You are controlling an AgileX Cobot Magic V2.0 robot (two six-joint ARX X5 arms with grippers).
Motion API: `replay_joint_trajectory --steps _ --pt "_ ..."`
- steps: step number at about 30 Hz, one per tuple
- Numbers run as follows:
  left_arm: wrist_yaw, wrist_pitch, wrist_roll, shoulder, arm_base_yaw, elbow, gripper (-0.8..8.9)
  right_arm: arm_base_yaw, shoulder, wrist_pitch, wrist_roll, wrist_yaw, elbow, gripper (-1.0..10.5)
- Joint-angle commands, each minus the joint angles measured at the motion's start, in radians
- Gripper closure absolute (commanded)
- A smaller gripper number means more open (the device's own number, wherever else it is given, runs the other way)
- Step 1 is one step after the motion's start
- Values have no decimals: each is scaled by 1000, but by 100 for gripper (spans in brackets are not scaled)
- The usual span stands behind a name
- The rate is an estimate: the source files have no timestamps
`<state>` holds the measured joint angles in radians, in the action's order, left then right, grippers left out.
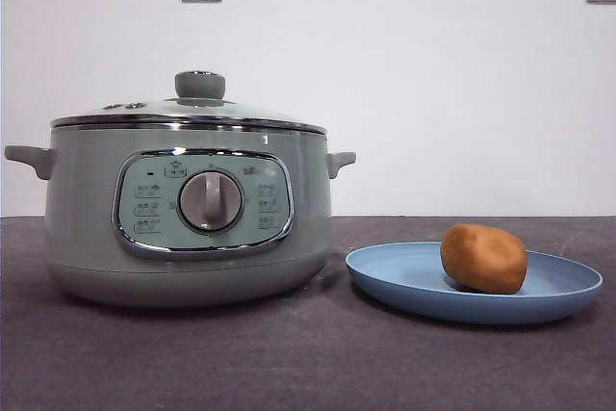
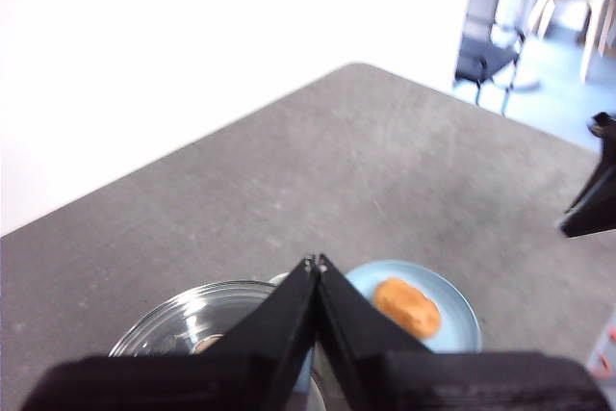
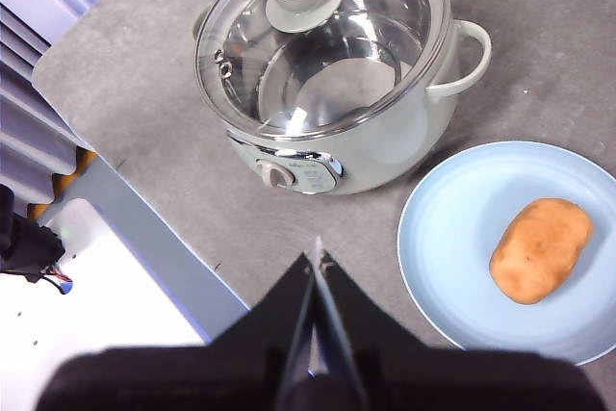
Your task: Take the potato out from the steamer,put the potato on the plate,close the lid
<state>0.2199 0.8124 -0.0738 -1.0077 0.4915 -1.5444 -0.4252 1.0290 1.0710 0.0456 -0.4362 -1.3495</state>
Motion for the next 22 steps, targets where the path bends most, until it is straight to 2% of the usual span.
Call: replay_joint_trajectory --steps 1,5,10,13,17,22 --pt "-2 -218 81 170 -51 364 817 0 -3 -3 5 -3 8 963" --pt "-3 -515 179 412 -138 758 817 0 -3 -3 5 -3 8 963" --pt "-9 -765 226 663 -211 1120 817 0 -3 -3 5 -3 8 963" --pt "-10 -832 232 794 -243 1269 817 0 -3 -3 5 -3 8 963" --pt "-10 -844 243 943 -280 1403 817 0 -3 -3 5 -3 8 963" --pt "-14 -856 278 1005 -319 1502 817 0 -3 -3 5 -3 8 963"
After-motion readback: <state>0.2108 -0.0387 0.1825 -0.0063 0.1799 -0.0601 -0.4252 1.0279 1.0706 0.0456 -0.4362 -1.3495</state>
